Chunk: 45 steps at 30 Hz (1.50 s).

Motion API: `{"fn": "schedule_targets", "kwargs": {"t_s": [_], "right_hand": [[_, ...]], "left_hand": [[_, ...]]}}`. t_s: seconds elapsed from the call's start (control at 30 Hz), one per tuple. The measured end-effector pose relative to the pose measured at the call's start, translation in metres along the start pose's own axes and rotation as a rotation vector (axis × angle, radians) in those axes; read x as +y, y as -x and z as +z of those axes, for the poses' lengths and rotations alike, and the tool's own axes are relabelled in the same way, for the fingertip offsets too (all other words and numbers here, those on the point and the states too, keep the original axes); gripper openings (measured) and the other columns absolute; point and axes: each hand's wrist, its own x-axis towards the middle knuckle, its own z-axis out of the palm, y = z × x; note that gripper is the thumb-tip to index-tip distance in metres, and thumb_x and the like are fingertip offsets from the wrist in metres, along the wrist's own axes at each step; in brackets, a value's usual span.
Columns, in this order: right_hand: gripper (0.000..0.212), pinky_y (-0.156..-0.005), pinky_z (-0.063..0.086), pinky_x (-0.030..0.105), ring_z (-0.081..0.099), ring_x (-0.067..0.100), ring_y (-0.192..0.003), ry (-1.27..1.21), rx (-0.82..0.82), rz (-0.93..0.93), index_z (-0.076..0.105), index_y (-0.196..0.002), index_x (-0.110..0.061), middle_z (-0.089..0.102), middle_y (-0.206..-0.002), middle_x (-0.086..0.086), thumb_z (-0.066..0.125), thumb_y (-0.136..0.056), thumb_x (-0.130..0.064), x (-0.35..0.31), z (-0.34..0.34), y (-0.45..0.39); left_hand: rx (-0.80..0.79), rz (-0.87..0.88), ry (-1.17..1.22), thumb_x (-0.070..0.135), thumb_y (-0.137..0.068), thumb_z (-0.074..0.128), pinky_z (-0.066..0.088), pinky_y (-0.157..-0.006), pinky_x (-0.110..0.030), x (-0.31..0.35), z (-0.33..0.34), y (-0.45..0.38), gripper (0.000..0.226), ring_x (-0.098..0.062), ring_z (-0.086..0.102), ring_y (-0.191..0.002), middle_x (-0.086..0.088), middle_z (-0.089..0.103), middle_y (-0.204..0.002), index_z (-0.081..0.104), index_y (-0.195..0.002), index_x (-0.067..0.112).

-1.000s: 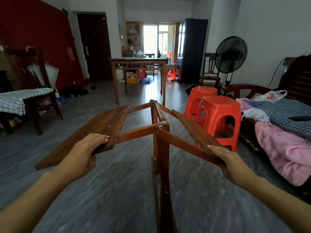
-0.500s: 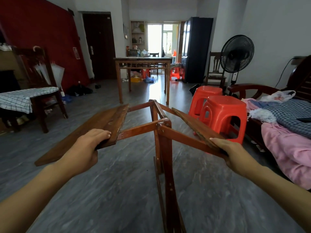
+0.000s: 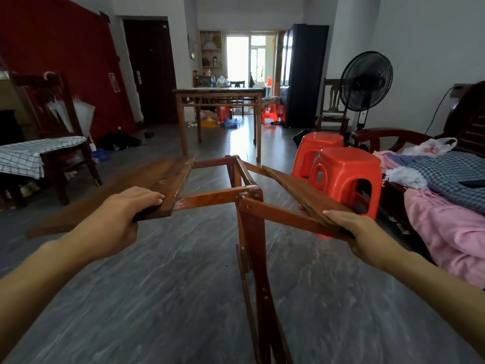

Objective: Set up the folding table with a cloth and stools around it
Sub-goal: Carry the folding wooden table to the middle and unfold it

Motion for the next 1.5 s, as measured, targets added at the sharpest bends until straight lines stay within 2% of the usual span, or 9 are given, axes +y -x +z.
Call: {"fn": "schedule_targets", "kwargs": {"t_s": [0.07, 0.2, 0.33, 0.57, 0.77, 0.93, 1.1, 1.3, 1.5], "right_hand": [[0.069, -0.109, 0.035, 0.031, 0.052, 0.016, -0.127, 0.029, -0.016, -0.04, 0.057, -0.135, -0.012, 0.059, -0.134, 0.002, 0.062, -0.073, 0.018, -0.011, -0.002, -0.014], [0.07, -0.109, 0.02, 0.008, 0.039, -0.001, -0.129, 0.093, -0.12, -0.15, 0.053, -0.139, -0.019, 0.05, -0.136, -0.014, 0.062, -0.078, 0.013, -0.026, -0.007, -0.032], [0.072, -0.106, 0.035, 0.025, 0.055, 0.019, -0.125, 0.138, -0.09, -0.113, 0.058, -0.134, -0.015, 0.06, -0.134, 0.002, 0.068, -0.068, 0.014, -0.014, -0.015, -0.028], [0.077, -0.1, 0.037, 0.036, 0.064, 0.033, -0.112, 0.175, -0.051, -0.157, 0.066, -0.121, -0.003, 0.068, -0.119, 0.013, 0.08, -0.047, 0.016, -0.035, -0.035, -0.041], [0.062, -0.105, 0.031, 0.035, 0.06, 0.034, -0.119, 0.243, -0.095, -0.145, 0.065, -0.124, -0.005, 0.064, -0.126, 0.016, 0.073, -0.066, 0.015, -0.038, -0.064, -0.058], [0.049, -0.082, 0.057, 0.051, 0.068, 0.036, -0.097, 0.345, -0.125, -0.251, 0.072, -0.108, -0.003, 0.072, -0.102, 0.016, 0.069, -0.063, 0.016, -0.055, -0.094, -0.07], [0.033, -0.092, 0.047, 0.043, 0.06, 0.026, -0.11, 0.398, -0.285, -0.211, 0.066, -0.115, -0.01, 0.066, -0.114, 0.01, 0.061, -0.084, -0.002, -0.068, -0.098, -0.061], [0.047, -0.101, 0.044, 0.038, 0.053, 0.017, -0.125, 0.389, -0.391, -0.12, 0.057, -0.131, -0.021, 0.058, -0.134, -0.003, 0.057, -0.087, -0.004, -0.068, -0.082, -0.021], [0.066, -0.111, 0.036, 0.031, 0.042, 0.014, -0.137, 0.353, -0.552, -0.039, 0.042, -0.147, -0.021, 0.042, -0.152, -0.003, 0.062, -0.084, -0.01, -0.043, -0.073, 0.014]], "left_hand": [[-0.009, 0.036, -0.025, -0.001, -0.077, 0.069, 0.038, -0.099, -0.026, 0.007, -0.003, -0.01, 0.054, -0.012, 0.053, -0.118, 0.004, 0.059, -0.124, 0.061, -0.126, 0.021], [-0.061, 0.033, -0.011, 0.006, -0.084, 0.066, 0.036, -0.105, -0.026, 0.034, 0.009, -0.024, 0.051, -0.009, 0.044, -0.126, 0.009, 0.053, -0.132, 0.056, -0.131, 0.023], [-0.056, -0.01, 0.013, 0.001, -0.084, 0.064, 0.032, -0.105, -0.022, 0.038, 0.015, -0.024, 0.055, -0.008, 0.042, -0.127, 0.007, 0.052, -0.135, 0.054, -0.133, 0.025], [-0.084, -0.001, 0.043, 0.0, -0.084, 0.063, 0.034, -0.106, -0.024, 0.041, 0.015, -0.03, 0.052, -0.007, 0.042, -0.127, 0.007, 0.054, -0.133, 0.056, -0.13, 0.025], [-0.096, 0.02, 0.044, -0.006, -0.083, 0.058, 0.032, -0.102, -0.021, 0.054, 0.018, -0.039, 0.051, -0.004, 0.04, -0.125, 0.011, 0.056, -0.128, 0.059, -0.124, 0.025], [-0.148, 0.033, 0.06, 0.004, -0.086, 0.063, 0.035, -0.104, -0.023, 0.07, 0.023, -0.05, 0.047, -0.004, 0.039, -0.127, 0.014, 0.052, -0.131, 0.057, -0.126, 0.029], [-0.162, 0.108, 0.078, -0.008, -0.078, 0.053, 0.04, -0.102, -0.024, 0.088, 0.035, -0.061, 0.058, -0.003, 0.04, -0.124, 0.015, 0.053, -0.127, 0.058, -0.122, 0.029], [-0.183, 0.206, 0.109, -0.008, -0.066, 0.056, 0.043, -0.097, -0.033, 0.111, 0.062, -0.066, 0.055, -0.011, 0.047, -0.117, 0.007, 0.059, -0.12, 0.062, -0.114, 0.017], [-0.205, 0.284, 0.155, 0.005, -0.065, 0.054, 0.048, -0.086, -0.035, 0.136, 0.101, -0.082, 0.046, -0.011, 0.053, -0.104, 0.009, 0.061, -0.11, 0.061, -0.108, 0.022]]}}
